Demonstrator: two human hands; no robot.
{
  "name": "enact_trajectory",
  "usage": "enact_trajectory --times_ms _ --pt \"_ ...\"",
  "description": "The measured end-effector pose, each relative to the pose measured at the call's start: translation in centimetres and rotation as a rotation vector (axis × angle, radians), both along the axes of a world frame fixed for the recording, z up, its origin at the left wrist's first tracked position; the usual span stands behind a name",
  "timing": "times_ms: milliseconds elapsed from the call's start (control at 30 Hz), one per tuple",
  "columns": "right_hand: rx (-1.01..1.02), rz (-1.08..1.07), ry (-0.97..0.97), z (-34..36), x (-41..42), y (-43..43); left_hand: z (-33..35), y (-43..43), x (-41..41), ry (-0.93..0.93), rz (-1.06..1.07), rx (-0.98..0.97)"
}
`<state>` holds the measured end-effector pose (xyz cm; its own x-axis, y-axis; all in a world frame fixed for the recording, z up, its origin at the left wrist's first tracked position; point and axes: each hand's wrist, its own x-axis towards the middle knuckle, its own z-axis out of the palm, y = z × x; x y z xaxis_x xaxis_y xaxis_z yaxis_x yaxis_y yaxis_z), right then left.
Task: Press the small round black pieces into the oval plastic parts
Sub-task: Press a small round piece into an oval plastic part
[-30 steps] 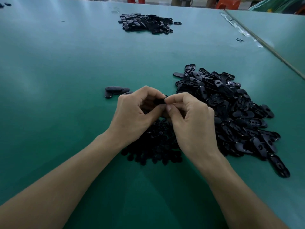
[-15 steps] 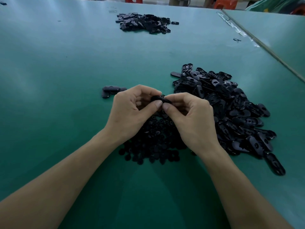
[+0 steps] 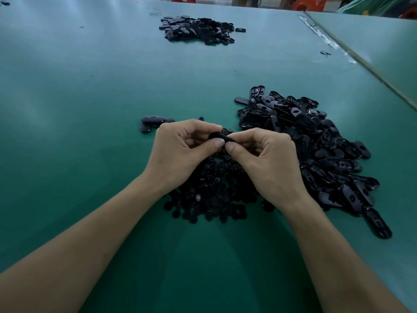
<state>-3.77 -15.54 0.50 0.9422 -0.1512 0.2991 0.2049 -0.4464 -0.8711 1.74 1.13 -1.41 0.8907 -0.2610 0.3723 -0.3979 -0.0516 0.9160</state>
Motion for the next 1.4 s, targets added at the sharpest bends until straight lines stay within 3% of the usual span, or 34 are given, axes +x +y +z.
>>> enact_trajectory --times_ms 1400 --pt "-0.022 -0.043 0.000 0.62 -0.20 0.64 0.65 0.26 -0.19 0.092 -0.018 -0.072"
